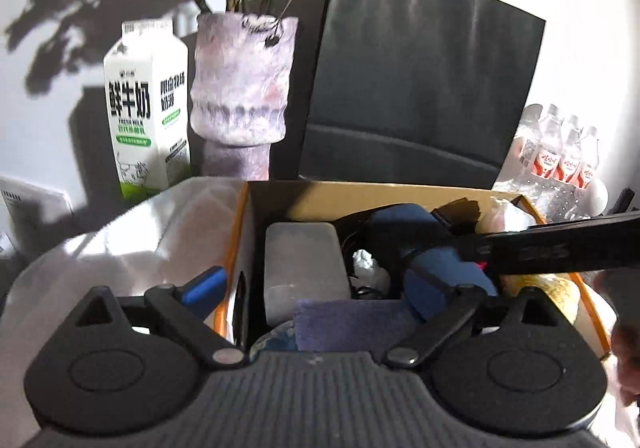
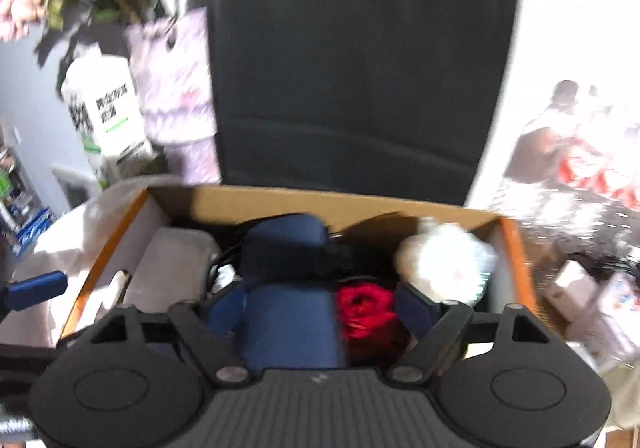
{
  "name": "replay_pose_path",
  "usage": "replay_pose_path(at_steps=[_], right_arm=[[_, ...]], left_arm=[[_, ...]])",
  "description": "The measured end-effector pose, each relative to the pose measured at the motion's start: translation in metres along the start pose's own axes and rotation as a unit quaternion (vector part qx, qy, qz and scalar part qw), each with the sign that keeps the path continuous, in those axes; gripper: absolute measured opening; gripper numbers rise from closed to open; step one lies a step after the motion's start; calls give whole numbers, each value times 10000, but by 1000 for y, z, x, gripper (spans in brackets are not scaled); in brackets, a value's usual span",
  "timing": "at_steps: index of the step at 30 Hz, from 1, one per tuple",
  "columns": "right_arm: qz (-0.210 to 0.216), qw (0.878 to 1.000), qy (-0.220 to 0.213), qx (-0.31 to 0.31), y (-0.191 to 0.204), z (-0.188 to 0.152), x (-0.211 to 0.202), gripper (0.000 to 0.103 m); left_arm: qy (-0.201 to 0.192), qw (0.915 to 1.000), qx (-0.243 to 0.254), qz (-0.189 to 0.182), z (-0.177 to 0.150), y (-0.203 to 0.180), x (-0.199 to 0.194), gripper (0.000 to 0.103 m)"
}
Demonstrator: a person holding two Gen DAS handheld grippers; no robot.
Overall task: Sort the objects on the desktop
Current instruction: 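Carry the lavender bag and navy pouch over the box and open both tools, then withdraw both tools from the box back over the towel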
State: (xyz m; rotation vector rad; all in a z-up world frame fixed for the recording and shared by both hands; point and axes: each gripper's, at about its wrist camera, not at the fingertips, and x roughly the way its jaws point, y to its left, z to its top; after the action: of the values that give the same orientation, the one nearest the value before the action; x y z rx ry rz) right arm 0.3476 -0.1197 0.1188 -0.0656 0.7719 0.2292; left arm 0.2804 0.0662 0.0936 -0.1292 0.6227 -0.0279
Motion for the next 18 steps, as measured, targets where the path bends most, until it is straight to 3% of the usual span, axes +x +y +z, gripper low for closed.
replay_pose_path(at_steps=[8, 18], right_arm=[[-333, 9986, -310, 260, -52, -27, -72, 82], [14, 9974, -548, 464, -66, -108, -134, 86]], left_arm=[[13, 9996, 79, 258, -9, -27, -40, 100], [-218, 9969, 736, 160, -72, -58, -122, 100]])
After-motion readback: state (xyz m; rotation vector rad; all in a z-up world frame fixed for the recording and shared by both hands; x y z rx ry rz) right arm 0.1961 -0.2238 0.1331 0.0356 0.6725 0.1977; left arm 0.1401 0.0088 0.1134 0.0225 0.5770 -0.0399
